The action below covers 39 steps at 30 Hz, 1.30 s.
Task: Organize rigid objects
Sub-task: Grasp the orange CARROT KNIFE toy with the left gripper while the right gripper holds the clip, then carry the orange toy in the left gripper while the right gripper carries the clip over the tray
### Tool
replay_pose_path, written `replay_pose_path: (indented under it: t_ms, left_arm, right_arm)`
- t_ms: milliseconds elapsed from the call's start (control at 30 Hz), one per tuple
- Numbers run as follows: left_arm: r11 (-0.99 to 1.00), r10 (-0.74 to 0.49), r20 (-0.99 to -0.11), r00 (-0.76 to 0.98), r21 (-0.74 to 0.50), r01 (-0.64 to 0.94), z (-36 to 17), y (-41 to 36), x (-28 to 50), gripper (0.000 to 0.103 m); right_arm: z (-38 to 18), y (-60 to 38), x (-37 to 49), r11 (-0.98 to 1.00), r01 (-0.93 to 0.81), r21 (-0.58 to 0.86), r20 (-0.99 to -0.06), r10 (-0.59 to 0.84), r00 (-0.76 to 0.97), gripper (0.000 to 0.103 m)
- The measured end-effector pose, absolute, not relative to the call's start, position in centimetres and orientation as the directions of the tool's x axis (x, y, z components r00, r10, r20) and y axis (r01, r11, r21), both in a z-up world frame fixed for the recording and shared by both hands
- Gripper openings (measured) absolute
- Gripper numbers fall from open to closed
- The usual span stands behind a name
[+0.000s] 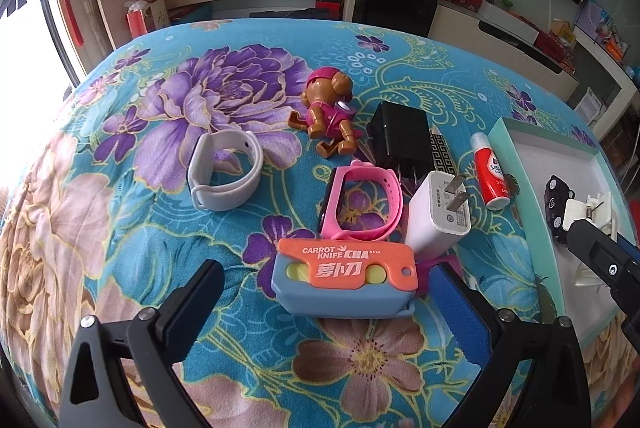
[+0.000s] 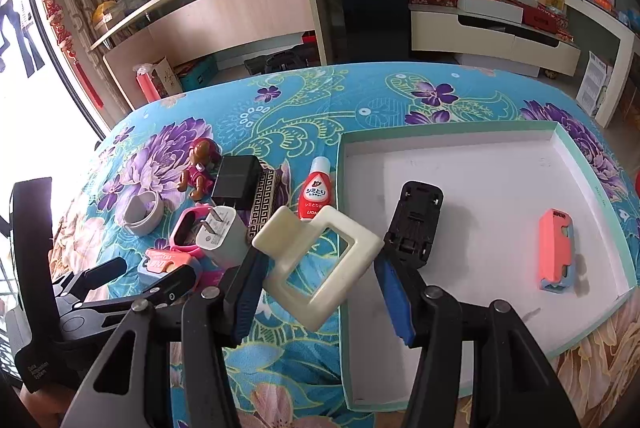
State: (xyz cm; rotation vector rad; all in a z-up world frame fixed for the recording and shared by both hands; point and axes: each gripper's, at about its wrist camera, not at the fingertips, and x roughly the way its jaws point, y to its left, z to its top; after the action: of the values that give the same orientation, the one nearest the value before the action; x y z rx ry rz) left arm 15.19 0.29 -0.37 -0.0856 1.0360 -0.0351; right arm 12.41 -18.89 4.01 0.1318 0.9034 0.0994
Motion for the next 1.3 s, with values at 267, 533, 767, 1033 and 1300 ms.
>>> replay_pose_path:
  t_ms: [267, 533, 767, 1033, 1300]
  left_arm:
    - [0.998, -0.055, -0.856, 0.514, -0.063, 0.001, -0.6, -0.3, 15.4, 0.096]
    - [0.999, -0.049, -0.857, 0.513, -0.046, 0.018, -0.9, -0.8, 15.4, 0.073]
    - [0.999, -0.03, -0.851, 0.524, -0.035, 0.001, -0.6, -0.5, 15.2, 0.073]
    - [0.999, -0.006, -0.814, 0.581, -0.024, -0.024, 1.9, 0.1, 14.7, 0.073]
    - [1.0, -0.015, -0.753, 0.657, -0.01, 0.011, 6.1, -1.9, 14.1, 0.073]
  right_arm:
    - [3.9, -19.2, 12.4, 0.985, -0.025, 0.172, -0.776, 0.151, 0.613, 0.056]
    - [4.0, -20.0, 12.3, 0.979, -0.017, 0.205, -0.767, 0.172, 0.618, 0.056]
    - [4.0, -20.9, 12.3, 0.975, -0.003, 0.223, -0.764, 0.177, 0.62, 0.056]
    - [4.3, -21.9, 12.1, 0.973, 0.017, 0.231, -0.755, 0.168, 0.633, 0.056]
    - [4.9, -25.2, 11.8, 0.97, 0.105, 0.221, -0.74, 0.097, 0.665, 0.056]
